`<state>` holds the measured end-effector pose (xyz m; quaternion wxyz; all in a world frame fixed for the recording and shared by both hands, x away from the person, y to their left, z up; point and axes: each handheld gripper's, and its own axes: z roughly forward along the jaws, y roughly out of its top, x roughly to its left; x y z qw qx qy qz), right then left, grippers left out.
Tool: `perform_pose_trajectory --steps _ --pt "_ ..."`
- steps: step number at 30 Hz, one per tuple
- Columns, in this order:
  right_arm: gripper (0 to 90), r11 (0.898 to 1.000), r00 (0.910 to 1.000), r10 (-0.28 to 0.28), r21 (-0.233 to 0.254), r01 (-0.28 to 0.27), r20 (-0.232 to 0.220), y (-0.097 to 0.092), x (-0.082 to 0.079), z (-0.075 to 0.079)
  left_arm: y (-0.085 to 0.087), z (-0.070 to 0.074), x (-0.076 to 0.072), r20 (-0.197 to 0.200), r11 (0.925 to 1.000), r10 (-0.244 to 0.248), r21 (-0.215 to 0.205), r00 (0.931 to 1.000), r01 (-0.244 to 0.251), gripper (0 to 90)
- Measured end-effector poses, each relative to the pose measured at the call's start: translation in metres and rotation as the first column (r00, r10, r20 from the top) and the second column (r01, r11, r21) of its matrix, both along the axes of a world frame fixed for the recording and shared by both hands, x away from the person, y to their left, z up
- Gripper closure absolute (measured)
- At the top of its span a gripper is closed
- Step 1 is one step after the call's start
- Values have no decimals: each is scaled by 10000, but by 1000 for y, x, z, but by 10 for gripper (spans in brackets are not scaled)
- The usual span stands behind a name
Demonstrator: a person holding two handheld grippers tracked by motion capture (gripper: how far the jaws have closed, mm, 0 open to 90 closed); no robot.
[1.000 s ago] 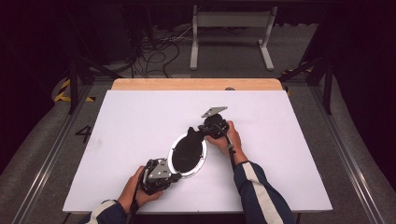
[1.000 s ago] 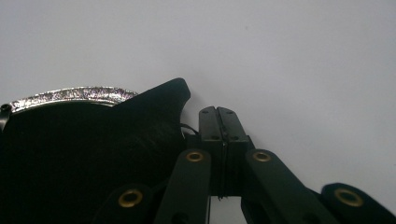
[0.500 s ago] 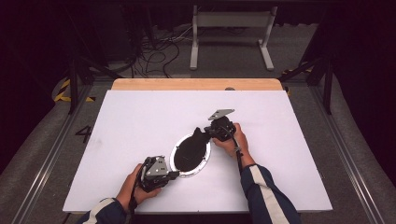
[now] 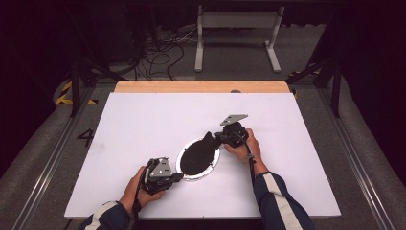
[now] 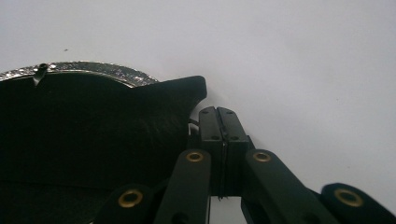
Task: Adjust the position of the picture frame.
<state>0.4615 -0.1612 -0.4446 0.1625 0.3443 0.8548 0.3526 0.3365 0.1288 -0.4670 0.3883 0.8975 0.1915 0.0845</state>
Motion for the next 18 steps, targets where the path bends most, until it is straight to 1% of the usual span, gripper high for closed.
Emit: perform_pose_trajectory --steps 1,2,3,4,6,8,10,11,14,15,16,18 --pt "900 10000 10000 -48 -70 48 21 0 0 0 -1 0 -1 -158 10000 -50 -82 9999 49 869" --pt "900 10000 10000 -65 -23 65 4 0 0 0 -2 0 -3 -213 9998 -147 -111 9997 145 867" --pt "900 9999 9999 -114 34 114 -17 -1 0 -1 -4 0 -6 -80 9997 -237 -10 9997 237 868" --pt "900 9999 9999 -154 -21 154 -21 -1 1 -1 -5 1 -8 -116 9997 -240 11 9996 240 872" --pt "900 9998 9998 -208 -57 208 -4 -1 2 -2 -8 0 -10 -283 9993 -346 -182 9990 341 878" --pt "900 9997 9998 -220 -144 220 -20 0 3 -3 -12 0 -11 -343 9986 -498 -209 9982 491 879" --pt "900 9996 9998 -177 -222 177 -2 2 4 -4 -18 -1 -11 -273 9984 -518 -241 9983 511 879" --pt "900 9995 9999 -157 -287 157 3 3 5 -5 -20 0 -11 -244 9988 -452 -195 9987 447 875" --pt "900 9992 9999 -159 -361 159 -1 5 6 -6 -27 0 -10 108 9990 -451 29 9989 451 878" --pt "900 9992 9998 -174 -361 173 -28 5 6 -6 -27 0 -10 141 9990 -438 67 9989 437 878" --pt "900 9992 9999 -146 -361 143 -66 5 6 -6 -27 0 -8 148 9990 -444 12 9989 444 879" --pt "900 9992 9999 -123 -375 120 -98 4 6 -6 -27 0 -7 71 9988 -484 -47 9988 484 884"
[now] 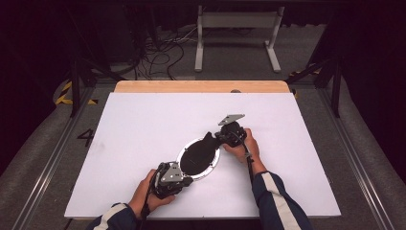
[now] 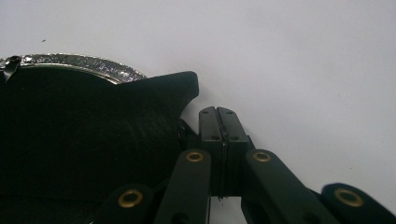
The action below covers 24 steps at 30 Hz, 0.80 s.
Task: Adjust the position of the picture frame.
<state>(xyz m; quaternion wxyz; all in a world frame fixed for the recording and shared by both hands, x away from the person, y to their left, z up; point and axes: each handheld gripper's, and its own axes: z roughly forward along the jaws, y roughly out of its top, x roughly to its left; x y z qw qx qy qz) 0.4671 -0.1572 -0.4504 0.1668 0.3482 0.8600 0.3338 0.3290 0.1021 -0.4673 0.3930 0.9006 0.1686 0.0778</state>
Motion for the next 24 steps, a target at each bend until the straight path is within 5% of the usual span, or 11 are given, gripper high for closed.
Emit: perform_pose_trajectory --steps 24 --pt "900 10000 10000 -12 20 12 -70 -3 -2 -1 -5 3 8 196 9988 -245 425 9995 237 900"
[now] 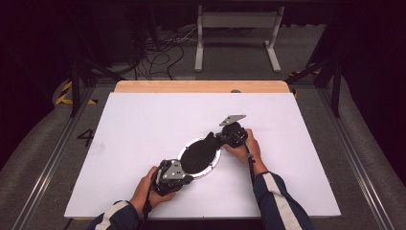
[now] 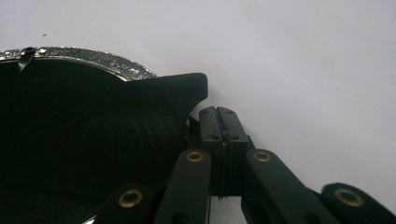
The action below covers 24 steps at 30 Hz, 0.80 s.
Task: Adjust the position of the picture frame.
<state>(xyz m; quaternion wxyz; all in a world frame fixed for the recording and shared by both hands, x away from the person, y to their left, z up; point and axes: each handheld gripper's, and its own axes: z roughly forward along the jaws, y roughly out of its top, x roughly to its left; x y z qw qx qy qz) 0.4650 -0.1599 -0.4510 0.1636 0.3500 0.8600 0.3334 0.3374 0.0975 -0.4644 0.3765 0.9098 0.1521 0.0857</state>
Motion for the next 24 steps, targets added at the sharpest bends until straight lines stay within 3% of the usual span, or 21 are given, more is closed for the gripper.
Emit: perform_pose_trajectory --steps 6,17,24 --pt "900 10000 10000 -10 32 9 57 -2 -1 0 -2 0 5 124 10000 61 19 9999 -61 900" --pt "900 9996 9997 -259 142 258 48 -12 -9 -1 3 0 18 -312 9994 292 -176 9991 -297 900" --pt "900 9995 9994 -329 28 329 116 -18 -16 0 2 3 22 -243 9994 285 179 9993 -280 900"
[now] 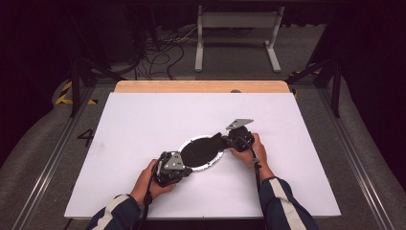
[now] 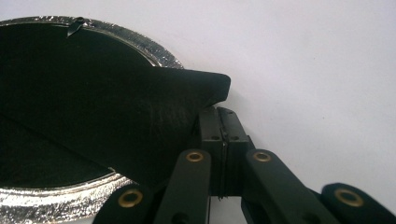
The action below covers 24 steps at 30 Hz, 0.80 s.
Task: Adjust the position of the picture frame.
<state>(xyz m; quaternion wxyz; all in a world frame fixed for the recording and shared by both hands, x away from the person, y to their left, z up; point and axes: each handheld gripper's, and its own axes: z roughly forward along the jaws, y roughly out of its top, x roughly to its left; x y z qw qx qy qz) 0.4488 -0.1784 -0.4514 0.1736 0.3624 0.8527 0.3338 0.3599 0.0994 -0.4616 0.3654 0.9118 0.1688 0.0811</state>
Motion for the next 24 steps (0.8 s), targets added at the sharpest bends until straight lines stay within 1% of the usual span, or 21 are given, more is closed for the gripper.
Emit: perform_pose_trajectory --steps 3,4,7,9,13,14,16,17,24 --pt "900 10000 10000 -53 29 53 24 -3 -3 0 0 0 4 -134 10000 -25 -37 9999 24 900" --pt "900 9999 9999 -112 87 111 26 -4 -4 -1 1 0 5 -118 10000 68 -39 9999 -69 900" --pt "900 9993 9998 -190 328 191 -40 -9 -8 -2 2 0 8 -144 9999 119 -111 9998 -121 900" --pt "900 9991 9998 -171 376 172 -31 -11 -8 -2 2 0 8 -145 9998 168 -108 9998 -170 900" --pt "900 9992 9998 -203 339 204 -29 -14 -13 -2 2 1 10 -34 9997 234 42 9997 -233 900" --pt "900 9992 9998 -220 327 220 -3 -14 -14 -2 1 1 11 -31 9996 294 11 9996 -294 900" --pt "900 9997 9997 -156 210 152 178 -14 -17 -3 1 1 12 39 9996 286 46 9996 -287 900" --pt "900 9997 9998 -149 202 145 164 -15 -18 -2 0 1 12 117 9995 290 86 9995 -291 900" --pt "900 9996 10000 -16 296 13 90 -18 -22 -3 1 1 15 162 9995 304 103 9994 -305 900"
